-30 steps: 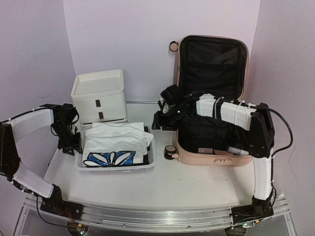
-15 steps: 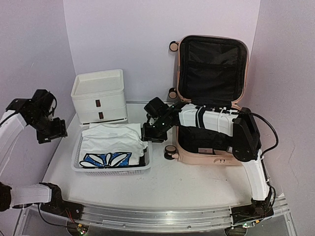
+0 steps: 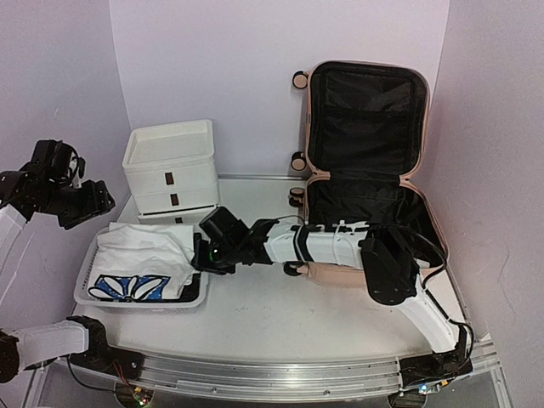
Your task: Open, take out, and arrange the luggage
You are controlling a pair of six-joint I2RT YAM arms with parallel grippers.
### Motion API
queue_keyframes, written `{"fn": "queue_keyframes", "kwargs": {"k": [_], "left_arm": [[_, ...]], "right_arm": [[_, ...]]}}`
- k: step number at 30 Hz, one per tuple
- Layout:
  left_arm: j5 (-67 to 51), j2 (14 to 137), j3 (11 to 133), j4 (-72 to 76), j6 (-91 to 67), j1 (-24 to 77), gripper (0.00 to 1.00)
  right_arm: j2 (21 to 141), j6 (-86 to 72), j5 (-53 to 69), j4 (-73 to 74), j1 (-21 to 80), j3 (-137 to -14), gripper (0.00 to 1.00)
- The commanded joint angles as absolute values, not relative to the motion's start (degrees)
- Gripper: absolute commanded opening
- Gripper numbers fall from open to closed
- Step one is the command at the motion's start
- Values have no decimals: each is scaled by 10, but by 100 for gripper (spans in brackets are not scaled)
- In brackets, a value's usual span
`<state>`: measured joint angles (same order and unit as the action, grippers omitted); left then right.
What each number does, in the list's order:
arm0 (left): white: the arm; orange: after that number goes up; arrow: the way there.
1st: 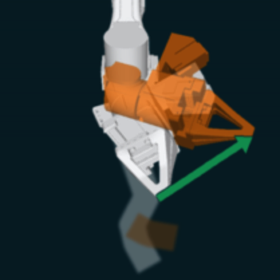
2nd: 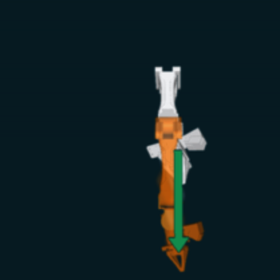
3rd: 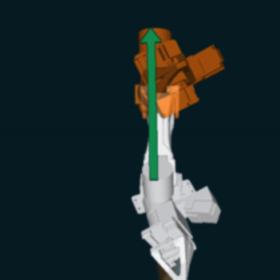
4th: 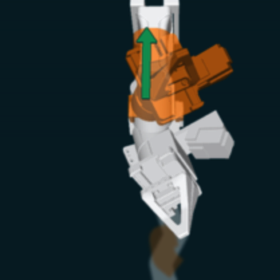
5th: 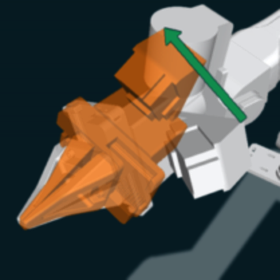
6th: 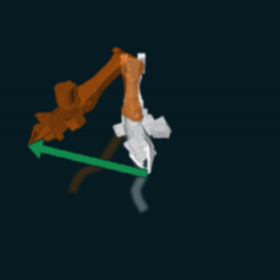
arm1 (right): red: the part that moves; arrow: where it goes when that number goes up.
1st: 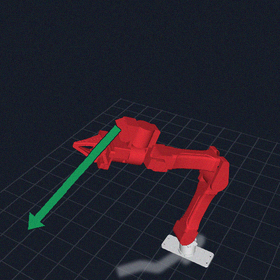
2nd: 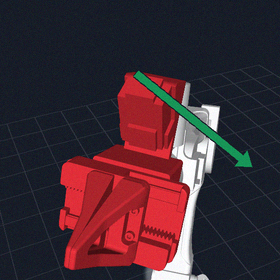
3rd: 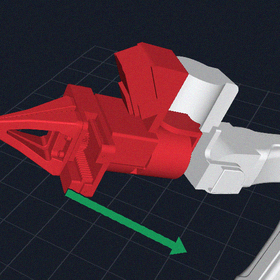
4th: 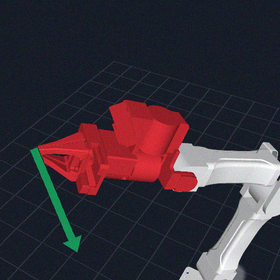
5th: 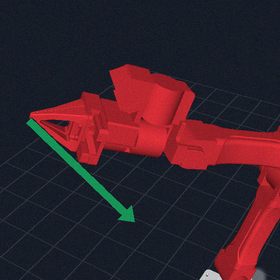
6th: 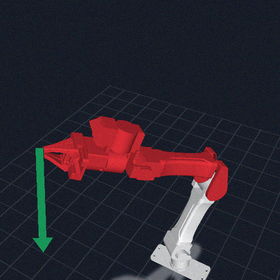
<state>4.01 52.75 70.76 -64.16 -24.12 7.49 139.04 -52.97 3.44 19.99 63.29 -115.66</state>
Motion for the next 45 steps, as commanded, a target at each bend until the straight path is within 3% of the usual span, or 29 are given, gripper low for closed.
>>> {"fn": "queue_keyframes", "kwargs": {"k": [1,6,11,15,20,23,29,37,40,45], "left_arm": [[-32,530,704,-573,-212,73,80],[-106,575,743,-518,-174,73,81],[-154,690,837,-512,-119,74,81],[-145,784,919,-515,-81,79,83],[-90,903,1035,-531,-18,100,85],[-123,983,1126,-558,32,104,85],[-165,1119,1261,-580,50,139,84],[-286,1281,1457,-575,-38,213,82],[-283,1334,1489,-553,-90,224,83],[-363,1351,1444,-427,-190,236,82]], "right_arm": [[1392,-561,21,117,687,-1194,34],[1367,-527,33,106,688,-1180,45],[1273,-406,84,129,642,-1098,78],[1155,-277,79,217,605,-1000,98],[1028,-211,23,251,591,-855,98],[986,-201,6,255,589,-809,98],[955,-196,-25,264,587,-767,98],[941,-196,-47,268,588,-745,98],[928,-199,-56,268,587,-735,98],[899,-205,-83,268,586,-711,98]]}}
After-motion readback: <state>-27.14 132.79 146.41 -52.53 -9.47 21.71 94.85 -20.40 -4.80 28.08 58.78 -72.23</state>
